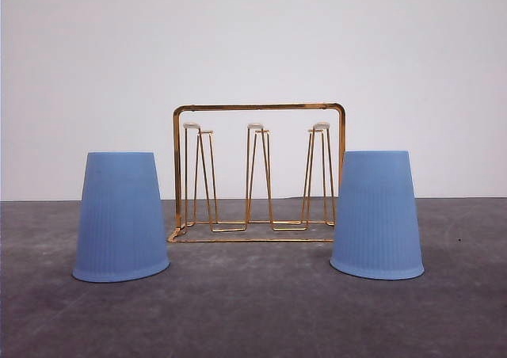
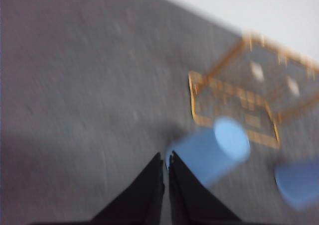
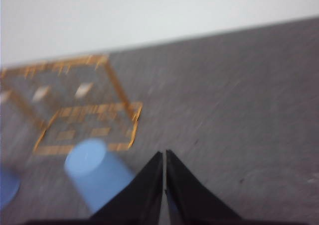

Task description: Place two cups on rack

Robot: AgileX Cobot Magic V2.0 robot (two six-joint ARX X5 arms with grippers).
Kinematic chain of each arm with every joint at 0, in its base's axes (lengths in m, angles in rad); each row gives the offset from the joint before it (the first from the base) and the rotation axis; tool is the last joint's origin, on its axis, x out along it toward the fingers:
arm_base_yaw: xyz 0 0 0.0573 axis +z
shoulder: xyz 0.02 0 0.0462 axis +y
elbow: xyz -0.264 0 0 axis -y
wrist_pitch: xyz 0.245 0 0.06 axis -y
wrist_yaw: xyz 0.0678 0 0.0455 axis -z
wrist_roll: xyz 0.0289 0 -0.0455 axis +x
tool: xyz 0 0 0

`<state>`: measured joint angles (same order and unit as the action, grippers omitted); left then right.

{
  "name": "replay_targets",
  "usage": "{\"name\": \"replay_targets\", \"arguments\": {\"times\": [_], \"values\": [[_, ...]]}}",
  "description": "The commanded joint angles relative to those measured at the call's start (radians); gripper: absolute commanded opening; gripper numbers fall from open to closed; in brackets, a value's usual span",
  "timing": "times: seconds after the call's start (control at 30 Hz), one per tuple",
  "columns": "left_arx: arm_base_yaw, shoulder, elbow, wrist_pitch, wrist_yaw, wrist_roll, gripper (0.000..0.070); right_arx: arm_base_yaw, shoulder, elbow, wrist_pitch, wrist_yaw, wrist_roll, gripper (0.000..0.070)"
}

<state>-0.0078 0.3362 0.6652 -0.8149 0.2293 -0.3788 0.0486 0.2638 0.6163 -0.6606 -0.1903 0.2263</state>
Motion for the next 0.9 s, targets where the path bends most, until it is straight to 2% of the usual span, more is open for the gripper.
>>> {"name": "replay_targets", "arguments": {"times": [0.0,0.17,0.27,0.33,0.43,0.57,0.73,0.77,0.8,0.87], "values": [[-0.001,0.041,0.033,-0.029,0.050,0.083,0.0003,0.000,0.037,0.007,-0.010,-0.038,-0.068,0.0007],[-0.003,0.138,0.070,-0.058,0.162,0.174,0.0003,0.001,0.143,0.007,-0.014,-0.129,-0.134,0.0007],[-0.051,0.168,0.071,-0.041,0.170,0.193,0.0003,0.026,0.180,0.007,-0.013,-0.134,-0.160,0.0007],[-0.098,0.185,0.071,-0.020,0.169,0.241,0.0003,0.053,0.195,0.007,-0.013,-0.129,-0.180,0.0007],[-0.176,0.203,0.071,0.010,0.168,0.339,0.0003,0.106,0.199,0.007,-0.013,-0.120,-0.218,0.0007],[-0.277,0.217,0.071,0.043,0.166,0.527,0.0004,0.178,0.199,0.007,-0.014,-0.101,-0.326,0.0007],[-0.352,0.220,0.071,0.053,0.163,0.662,0.0006,0.223,0.199,0.007,-0.013,-0.090,-0.393,0.0018],[-0.357,0.220,0.071,0.057,0.164,0.669,0.0033,0.225,0.199,0.007,-0.013,-0.090,-0.400,0.0054],[-0.361,0.220,0.071,0.064,0.164,0.670,0.0089,0.225,0.199,0.007,-0.013,-0.090,-0.403,0.0118],[-0.361,0.220,0.071,0.083,0.164,0.648,0.0323,0.225,0.198,0.007,-0.012,-0.090,-0.403,0.0334]]}}
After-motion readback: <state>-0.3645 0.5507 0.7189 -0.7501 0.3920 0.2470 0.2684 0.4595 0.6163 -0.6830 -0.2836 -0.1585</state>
